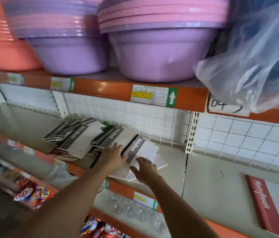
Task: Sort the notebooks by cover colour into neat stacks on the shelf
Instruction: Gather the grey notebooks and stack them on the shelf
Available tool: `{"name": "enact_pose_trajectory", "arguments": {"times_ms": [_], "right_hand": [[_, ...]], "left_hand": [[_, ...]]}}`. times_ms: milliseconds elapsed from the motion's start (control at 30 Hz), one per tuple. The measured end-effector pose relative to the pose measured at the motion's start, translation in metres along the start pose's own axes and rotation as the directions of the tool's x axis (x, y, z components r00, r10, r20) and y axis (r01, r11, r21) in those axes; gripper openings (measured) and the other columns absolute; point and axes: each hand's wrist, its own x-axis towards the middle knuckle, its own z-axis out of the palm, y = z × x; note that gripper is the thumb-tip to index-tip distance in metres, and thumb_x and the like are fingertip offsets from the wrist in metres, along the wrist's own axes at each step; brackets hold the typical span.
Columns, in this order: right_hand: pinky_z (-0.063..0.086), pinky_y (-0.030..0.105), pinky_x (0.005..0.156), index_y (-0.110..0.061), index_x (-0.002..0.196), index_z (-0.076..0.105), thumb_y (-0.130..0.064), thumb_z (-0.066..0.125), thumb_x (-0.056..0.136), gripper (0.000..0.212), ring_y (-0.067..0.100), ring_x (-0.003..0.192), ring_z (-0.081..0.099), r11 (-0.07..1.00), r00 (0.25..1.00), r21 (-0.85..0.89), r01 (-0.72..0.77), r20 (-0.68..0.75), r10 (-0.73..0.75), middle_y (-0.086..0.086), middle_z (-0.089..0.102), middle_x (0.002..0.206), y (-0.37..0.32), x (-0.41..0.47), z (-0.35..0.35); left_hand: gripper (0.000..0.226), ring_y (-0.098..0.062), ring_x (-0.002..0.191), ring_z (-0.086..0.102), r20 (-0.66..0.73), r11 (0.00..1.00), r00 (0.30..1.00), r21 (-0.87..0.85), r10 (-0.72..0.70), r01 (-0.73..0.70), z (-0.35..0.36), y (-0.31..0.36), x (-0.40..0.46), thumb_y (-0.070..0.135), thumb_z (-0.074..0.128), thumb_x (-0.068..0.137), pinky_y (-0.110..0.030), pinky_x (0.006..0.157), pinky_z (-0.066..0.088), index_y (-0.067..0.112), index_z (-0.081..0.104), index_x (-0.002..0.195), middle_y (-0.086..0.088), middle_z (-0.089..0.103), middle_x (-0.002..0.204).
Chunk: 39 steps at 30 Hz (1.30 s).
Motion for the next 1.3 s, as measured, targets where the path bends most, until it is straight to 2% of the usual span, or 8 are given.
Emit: {"name": "enact_pose_trajectory", "arguments": {"times_ms": [133,233,333,433,600,733,1000,1300], "right_hand": [[0.031,0.041,0.107,-0.027,0.136,0.049,-0.049,0.039,0.099,0.045,0.025,0.134,0.040,0.983,0.976,-0.047,-0.180,-0.131,0.172,0.001,0.048,0.142,0.006,-0.004,0.013],[0.033,0.043,0.102,-0.028,0.125,0.055,-0.041,0.040,0.097,0.035,0.028,0.123,0.044,0.933,0.902,-0.071,-0.353,-0.290,0.319,0.004,0.050,0.130,0.017,-0.010,0.014],[0.034,0.042,0.100,-0.021,0.120,0.058,-0.040,0.039,0.098,0.035,0.031,0.117,0.044,0.865,0.804,-0.002,-0.502,-0.371,0.465,0.010,0.050,0.123,0.018,-0.016,0.023],[0.041,0.045,0.093,-0.015,0.110,0.061,-0.038,0.055,0.089,0.031,0.036,0.106,0.052,0.854,0.766,0.002,-0.521,-0.440,0.468,0.015,0.057,0.113,0.011,-0.015,0.035],[0.034,0.054,0.097,-0.012,0.119,0.057,-0.061,0.051,0.087,0.059,0.037,0.113,0.046,0.787,0.722,-0.056,-0.615,-0.441,0.533,0.015,0.052,0.123,0.005,-0.013,0.041],[0.029,0.055,0.104,-0.008,0.130,0.049,-0.077,0.044,0.080,0.085,0.040,0.124,0.040,0.782,0.724,-0.070,-0.620,-0.434,0.536,0.020,0.044,0.136,0.007,-0.009,0.043],[0.026,0.048,0.108,-0.003,0.146,0.030,-0.090,0.040,0.072,0.114,0.036,0.128,0.034,0.679,0.612,-0.016,-0.734,-0.447,0.652,0.016,0.039,0.140,0.002,-0.010,0.038],[0.037,0.036,0.101,-0.003,0.128,0.045,-0.080,0.078,0.044,0.119,0.032,0.122,0.049,0.480,0.439,0.194,-0.856,-0.218,0.871,0.017,0.054,0.128,-0.011,0.009,0.006]], "left_hand": [[0.064,-0.034,0.150,0.012,0.096,1.000,0.995,-0.009,0.029,-0.028,0.014,-0.012,0.019,0.055,0.036,0.099,-0.050,0.119,0.014,0.018,0.031,0.151,-0.013,0.019,0.162],[0.038,-0.035,0.112,0.058,-0.098,0.974,0.969,-0.015,0.226,-0.228,0.022,-0.011,0.030,0.044,0.050,0.094,-0.045,0.097,0.046,0.013,0.063,0.112,-0.014,0.062,0.116],[0.019,-0.032,0.086,0.064,-0.154,0.914,0.909,-0.059,0.388,-0.400,0.026,-0.004,0.031,0.028,0.054,0.088,-0.039,0.077,0.051,0.014,0.065,0.085,-0.008,0.063,0.089],[0.018,-0.028,0.104,0.059,-0.177,0.892,0.886,-0.075,0.428,-0.445,0.029,0.001,0.036,0.028,0.057,0.088,-0.036,0.084,0.046,0.017,0.061,0.102,-0.005,0.060,0.108],[0.066,-0.043,0.142,0.022,-0.208,0.983,0.964,-0.036,0.167,-0.178,0.049,-0.012,0.054,0.057,0.051,0.087,-0.054,0.113,0.015,0.019,0.041,0.140,-0.024,0.028,0.154],[0.072,-0.049,0.125,0.042,-0.256,0.987,0.956,-0.035,0.141,-0.155,0.066,-0.013,0.060,0.058,0.065,0.076,-0.053,0.105,0.032,0.005,0.057,0.124,-0.039,0.046,0.134],[0.084,-0.034,0.107,0.049,-0.486,0.953,0.848,-0.091,0.210,-0.288,0.067,-0.012,0.053,0.056,0.070,0.074,-0.051,0.099,0.038,0.005,0.047,0.138,-0.016,0.053,0.120],[0.090,-0.030,0.089,0.050,-0.496,0.942,0.847,-0.151,0.190,-0.300,0.064,-0.018,0.050,0.061,0.074,0.070,-0.048,0.088,0.042,0.002,0.050,0.133,-0.013,0.054,0.099]]}}
